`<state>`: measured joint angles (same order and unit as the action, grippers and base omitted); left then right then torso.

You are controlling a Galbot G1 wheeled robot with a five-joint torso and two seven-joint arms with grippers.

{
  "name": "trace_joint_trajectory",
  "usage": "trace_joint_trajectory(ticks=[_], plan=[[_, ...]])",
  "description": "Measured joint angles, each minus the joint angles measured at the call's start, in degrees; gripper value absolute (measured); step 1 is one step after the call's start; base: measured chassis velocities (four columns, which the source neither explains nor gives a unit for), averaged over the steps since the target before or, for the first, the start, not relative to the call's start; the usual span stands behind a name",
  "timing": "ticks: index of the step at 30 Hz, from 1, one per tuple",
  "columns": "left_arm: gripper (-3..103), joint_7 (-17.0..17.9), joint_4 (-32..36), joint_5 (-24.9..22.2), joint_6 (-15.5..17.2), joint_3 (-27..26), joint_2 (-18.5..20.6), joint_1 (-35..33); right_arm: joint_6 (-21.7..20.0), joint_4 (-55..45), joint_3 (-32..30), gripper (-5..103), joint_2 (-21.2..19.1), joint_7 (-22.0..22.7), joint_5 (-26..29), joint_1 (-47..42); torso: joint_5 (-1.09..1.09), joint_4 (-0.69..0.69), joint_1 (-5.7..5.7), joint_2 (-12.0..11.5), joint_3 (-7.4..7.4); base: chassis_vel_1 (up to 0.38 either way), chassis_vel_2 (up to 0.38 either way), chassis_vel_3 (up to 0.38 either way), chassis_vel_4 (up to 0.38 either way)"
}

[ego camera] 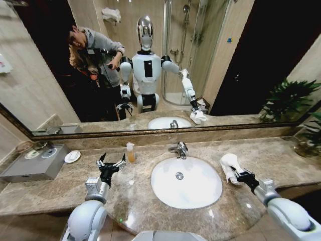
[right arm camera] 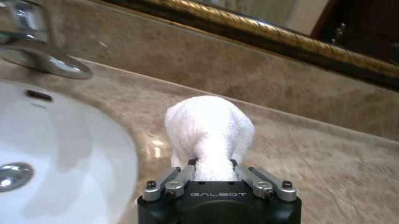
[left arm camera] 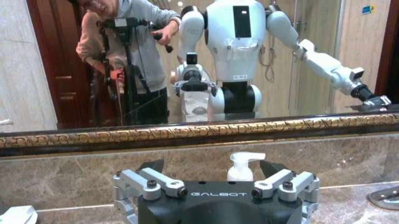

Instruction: Pick up the towel from the sink counter and wipe the mirror surface.

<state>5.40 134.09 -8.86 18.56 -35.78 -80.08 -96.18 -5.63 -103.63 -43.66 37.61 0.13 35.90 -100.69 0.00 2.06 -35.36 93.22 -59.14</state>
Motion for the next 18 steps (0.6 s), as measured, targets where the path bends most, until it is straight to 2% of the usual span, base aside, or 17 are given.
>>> trace_joint_trajectory(ticks=[3, 4, 11, 18], plan=[[100, 0.0, 0.0, 0.0, 0.0, 0.0, 0.0, 0.0, 2.0, 2.5, 1.1, 19, 0.0, -1.2, 1.0, 2.1, -0.02, 0.01, 0.00, 0.0, 0.00, 0.000, 0.000, 0.000, 0.000], [100, 0.0, 0.0, 0.0, 0.0, 0.0, 0.0, 0.0, 2.8, 3.3, 2.2, 15, 0.0, -1.5, 1.8, 3.3, 0.03, 0.01, 0.00, 0.0, 0.00, 0.000, 0.000, 0.000, 0.000], [100, 0.0, 0.0, 0.0, 0.0, 0.0, 0.0, 0.0, 3.3, 4.5, 5.4, 15, 0.1, -2.1, 2.4, 6.9, 0.00, 0.02, 0.00, 0.0, 0.00, 0.000, 0.000, 0.000, 0.000], [100, 0.0, 0.0, 0.0, 0.0, 0.0, 0.0, 0.0, 2.7, 4.4, 5.5, 18, -0.5, -2.3, 2.4, 7.1, -0.01, 0.01, 0.00, 0.0, 0.00, 0.000, 0.000, 0.000, 0.000]])
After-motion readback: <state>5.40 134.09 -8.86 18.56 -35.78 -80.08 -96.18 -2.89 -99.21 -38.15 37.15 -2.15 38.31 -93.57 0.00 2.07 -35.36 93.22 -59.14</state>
